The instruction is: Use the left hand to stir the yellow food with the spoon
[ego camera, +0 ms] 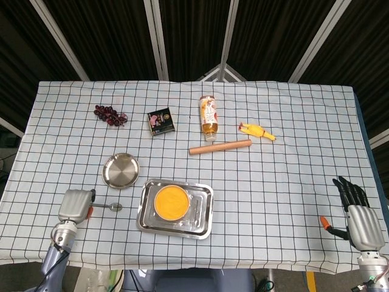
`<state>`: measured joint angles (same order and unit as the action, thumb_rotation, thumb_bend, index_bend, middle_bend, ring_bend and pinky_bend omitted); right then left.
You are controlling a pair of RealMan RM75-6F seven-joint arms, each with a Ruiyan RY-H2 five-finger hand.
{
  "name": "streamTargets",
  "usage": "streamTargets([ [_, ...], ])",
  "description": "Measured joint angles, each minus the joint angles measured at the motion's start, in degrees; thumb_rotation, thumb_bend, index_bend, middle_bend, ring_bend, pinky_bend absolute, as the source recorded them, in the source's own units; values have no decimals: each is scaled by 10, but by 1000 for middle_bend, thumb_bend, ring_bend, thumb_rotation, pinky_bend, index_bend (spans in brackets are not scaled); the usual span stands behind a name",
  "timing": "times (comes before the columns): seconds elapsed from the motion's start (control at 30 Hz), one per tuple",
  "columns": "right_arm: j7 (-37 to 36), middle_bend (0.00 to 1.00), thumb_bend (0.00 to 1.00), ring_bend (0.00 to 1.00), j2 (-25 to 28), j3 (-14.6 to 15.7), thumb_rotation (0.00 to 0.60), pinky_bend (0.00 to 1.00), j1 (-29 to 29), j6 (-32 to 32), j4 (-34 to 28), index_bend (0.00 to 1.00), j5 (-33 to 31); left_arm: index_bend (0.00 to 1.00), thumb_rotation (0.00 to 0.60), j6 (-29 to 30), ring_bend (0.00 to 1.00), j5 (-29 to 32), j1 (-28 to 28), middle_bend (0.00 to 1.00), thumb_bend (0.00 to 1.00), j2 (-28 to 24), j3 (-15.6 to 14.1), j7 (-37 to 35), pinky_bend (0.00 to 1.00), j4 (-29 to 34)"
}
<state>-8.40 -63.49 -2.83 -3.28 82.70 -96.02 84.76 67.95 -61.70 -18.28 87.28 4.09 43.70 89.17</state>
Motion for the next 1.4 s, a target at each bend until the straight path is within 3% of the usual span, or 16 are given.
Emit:
streamTargets([
  [1.07, 4, 0, 339, 0, 0, 0, 600, 0, 0, -2, -1, 0, -2, 499, 600, 4, 1000, 24, -18, 1000, 507, 16, -14, -7, 1000, -15],
  [1.4, 4, 0, 339, 0, 0, 0, 600, 0, 0, -1, 0, 0, -1, 580, 600, 9, 1000, 22, -19, 1000, 571, 21, -18, -15, 1000, -21],
])
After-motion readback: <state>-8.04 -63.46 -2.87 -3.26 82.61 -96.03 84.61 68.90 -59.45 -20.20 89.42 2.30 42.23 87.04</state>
